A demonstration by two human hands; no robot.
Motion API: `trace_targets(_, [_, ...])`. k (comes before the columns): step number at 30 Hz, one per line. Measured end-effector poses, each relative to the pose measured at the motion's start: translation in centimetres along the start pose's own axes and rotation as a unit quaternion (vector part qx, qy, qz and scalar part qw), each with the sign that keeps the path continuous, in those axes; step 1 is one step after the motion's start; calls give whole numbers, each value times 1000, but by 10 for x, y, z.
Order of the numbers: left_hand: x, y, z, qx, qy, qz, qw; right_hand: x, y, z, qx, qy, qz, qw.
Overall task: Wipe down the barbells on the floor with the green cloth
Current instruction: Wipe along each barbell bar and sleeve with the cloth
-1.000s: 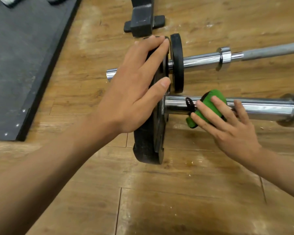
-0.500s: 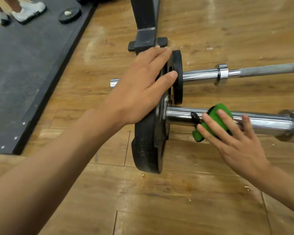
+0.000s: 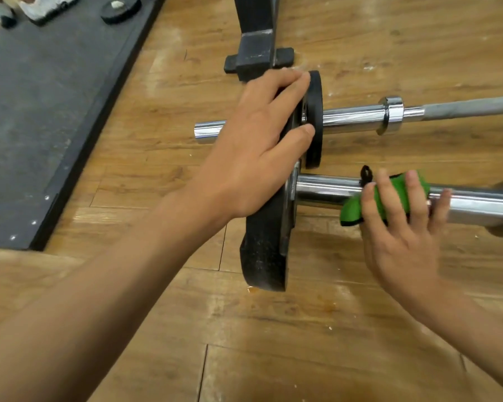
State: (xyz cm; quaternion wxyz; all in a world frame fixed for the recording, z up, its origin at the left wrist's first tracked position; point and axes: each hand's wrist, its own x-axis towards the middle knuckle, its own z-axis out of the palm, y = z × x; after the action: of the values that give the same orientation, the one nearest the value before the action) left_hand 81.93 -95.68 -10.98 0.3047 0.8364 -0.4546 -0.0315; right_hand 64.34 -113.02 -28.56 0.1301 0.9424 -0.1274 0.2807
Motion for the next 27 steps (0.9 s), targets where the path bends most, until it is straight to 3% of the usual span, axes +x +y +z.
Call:
trace_targets(3, [-2, 3, 3, 21, 10, 9, 1000, 30, -51, -2, 66, -21, -43, 997])
trace_targets(5, [-7, 5, 4, 34, 3, 13, 999, 35, -42, -10, 70, -57, -35, 995])
trace_targets(9, [-33, 8, 3, 26, 23, 32, 999, 5, 6, -40, 85, -82, 113, 987])
trace_targets(12, [-60, 15, 10, 22, 56, 64, 996, 19, -19, -53, 122, -98, 202, 967])
trace_targets(15, [-92, 24, 17, 42, 65, 84, 993, 39, -67, -57, 156, -129, 116, 972])
trace_targets(18, [-123, 21, 6, 111, 32, 129, 985, 27, -60, -69, 140, -176, 26, 974])
trace_targets(22, [-138, 15, -28, 155, -46, 202, 966, -13, -18, -96, 134, -186, 52, 972])
trace_targets(27, [-107, 19, -47, 181, -183, 262, 930, -2, -62, -102, 173, -224, 17, 959])
